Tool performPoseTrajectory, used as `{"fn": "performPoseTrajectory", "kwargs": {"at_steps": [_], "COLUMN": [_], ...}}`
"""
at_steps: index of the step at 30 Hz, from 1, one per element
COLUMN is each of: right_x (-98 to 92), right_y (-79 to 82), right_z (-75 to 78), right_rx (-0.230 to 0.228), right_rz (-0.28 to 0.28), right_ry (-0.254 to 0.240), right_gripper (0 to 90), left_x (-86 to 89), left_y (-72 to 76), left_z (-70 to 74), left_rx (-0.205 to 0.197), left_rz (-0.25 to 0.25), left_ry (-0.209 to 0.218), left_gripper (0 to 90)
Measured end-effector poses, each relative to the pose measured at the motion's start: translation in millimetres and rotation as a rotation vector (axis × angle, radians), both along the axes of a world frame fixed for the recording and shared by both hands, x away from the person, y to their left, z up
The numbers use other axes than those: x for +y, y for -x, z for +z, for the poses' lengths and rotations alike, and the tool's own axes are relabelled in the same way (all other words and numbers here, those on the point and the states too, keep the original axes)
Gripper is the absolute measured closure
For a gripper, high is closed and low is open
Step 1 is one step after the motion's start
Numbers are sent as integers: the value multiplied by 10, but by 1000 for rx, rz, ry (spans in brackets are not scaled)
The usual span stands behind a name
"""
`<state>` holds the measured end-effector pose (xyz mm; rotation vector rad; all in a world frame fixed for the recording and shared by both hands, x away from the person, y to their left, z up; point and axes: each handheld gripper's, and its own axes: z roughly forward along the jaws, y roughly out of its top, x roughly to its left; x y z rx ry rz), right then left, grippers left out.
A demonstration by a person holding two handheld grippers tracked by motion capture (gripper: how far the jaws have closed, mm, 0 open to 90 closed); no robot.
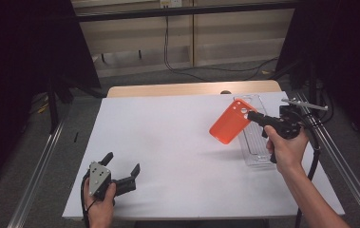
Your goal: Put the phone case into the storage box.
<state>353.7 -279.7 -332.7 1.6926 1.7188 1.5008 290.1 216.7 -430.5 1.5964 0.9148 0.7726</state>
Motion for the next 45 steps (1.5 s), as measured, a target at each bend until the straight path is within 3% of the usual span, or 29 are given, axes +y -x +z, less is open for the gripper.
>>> {"fn": "performPoseTrajectory", "kwargs": {"at_steps": [3,7,14,19,36,41,45], "right_x": [-13,-24,-66,-109,-371,-410,-447], "right_y": [-14,-35,-75,-90,-161,-213,-256], "right_z": [20,73,176,226,406,411,389], "right_rx": [-6,-18,-55,-66,-105,-108,-105], "right_rz": [-4,-6,-11,-18,-69,-80,-90], "right_ry": [9,28,52,63,40,59,46], "right_gripper": [816,816,816,816,816,816,816], "left_x": [-15,-35,-36,-47,-60,-45,-40], "left_y": [46,51,-41,-60,-80,-78,-83], "left_z": [32,38,-27,-30,-22,-23,-26], "left_rx": [-15,-28,15,15,21,25,28], "left_rz": [-10,-13,-11,-14,-36,-32,-33], "left_ry": [27,19,1,6,2,17,2], "left_gripper": [9,9,11,11,12,12,13]}}
